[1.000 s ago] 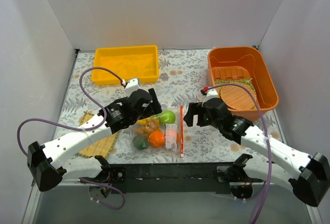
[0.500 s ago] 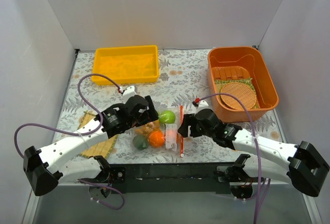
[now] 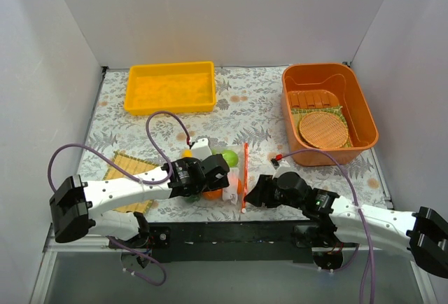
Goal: Open the zip-top bag and remove the fake food
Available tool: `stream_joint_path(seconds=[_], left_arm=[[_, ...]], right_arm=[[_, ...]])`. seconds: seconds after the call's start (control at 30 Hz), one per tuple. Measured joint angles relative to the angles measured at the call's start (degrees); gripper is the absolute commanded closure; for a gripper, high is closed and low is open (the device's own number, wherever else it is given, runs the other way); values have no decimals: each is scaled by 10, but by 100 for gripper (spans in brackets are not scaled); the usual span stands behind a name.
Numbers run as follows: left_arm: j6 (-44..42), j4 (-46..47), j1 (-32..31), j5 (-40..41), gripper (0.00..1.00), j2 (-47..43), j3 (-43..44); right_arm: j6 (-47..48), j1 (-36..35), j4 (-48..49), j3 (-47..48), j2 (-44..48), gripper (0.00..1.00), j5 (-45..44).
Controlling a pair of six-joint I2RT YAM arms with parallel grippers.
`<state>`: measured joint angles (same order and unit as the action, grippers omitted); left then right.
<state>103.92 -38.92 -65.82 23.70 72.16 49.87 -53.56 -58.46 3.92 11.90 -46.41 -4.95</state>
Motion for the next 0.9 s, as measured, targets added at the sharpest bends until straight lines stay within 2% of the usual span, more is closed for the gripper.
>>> stream_joint_path(seconds=[0.2, 0.47, 0.63, 0.8, 0.9], left_arm=[[28, 15, 0, 42, 46, -3, -18], [48, 26, 0, 50, 48, -2, -59], [49, 27, 0, 44, 48, -5, -59], [40, 26, 0, 36, 46, -8, -59], [30, 21, 0, 28, 41, -15, -59]], right_arm=[[-49, -49, 40, -28, 8, 40, -1], [-111, -106, 75, -51, 41, 43, -34], [-134, -132, 108, -53, 26, 44, -56], [-149, -143, 131, -53, -5, 51, -72], [-156, -149, 139, -58, -1, 62, -82]])
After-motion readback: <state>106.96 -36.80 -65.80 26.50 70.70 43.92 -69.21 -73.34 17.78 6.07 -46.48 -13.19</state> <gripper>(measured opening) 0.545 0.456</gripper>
